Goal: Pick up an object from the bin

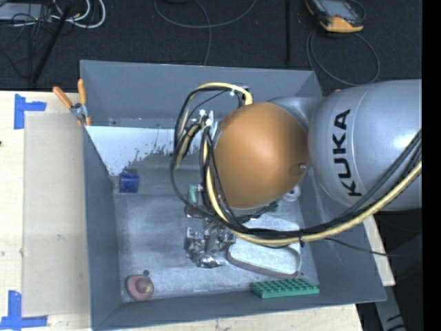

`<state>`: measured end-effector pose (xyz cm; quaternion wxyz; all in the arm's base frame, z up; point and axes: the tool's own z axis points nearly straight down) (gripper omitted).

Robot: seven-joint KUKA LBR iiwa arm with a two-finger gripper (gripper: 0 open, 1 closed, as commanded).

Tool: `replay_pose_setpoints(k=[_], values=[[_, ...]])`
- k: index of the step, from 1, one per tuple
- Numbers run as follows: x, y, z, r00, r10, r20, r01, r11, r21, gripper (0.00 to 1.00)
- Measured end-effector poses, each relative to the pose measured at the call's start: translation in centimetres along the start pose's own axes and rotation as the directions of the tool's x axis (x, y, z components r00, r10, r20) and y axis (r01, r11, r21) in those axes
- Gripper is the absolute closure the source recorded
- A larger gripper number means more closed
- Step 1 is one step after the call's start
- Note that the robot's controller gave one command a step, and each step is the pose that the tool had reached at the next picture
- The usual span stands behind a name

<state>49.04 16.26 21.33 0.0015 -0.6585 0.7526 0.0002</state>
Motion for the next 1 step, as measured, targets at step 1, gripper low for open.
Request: replay_pose_setpoints(k=[1], values=[[4.53,-0.42,-4.86,0.983,0.183,-0.001,-0.183,0.983,0.000,1.00]])
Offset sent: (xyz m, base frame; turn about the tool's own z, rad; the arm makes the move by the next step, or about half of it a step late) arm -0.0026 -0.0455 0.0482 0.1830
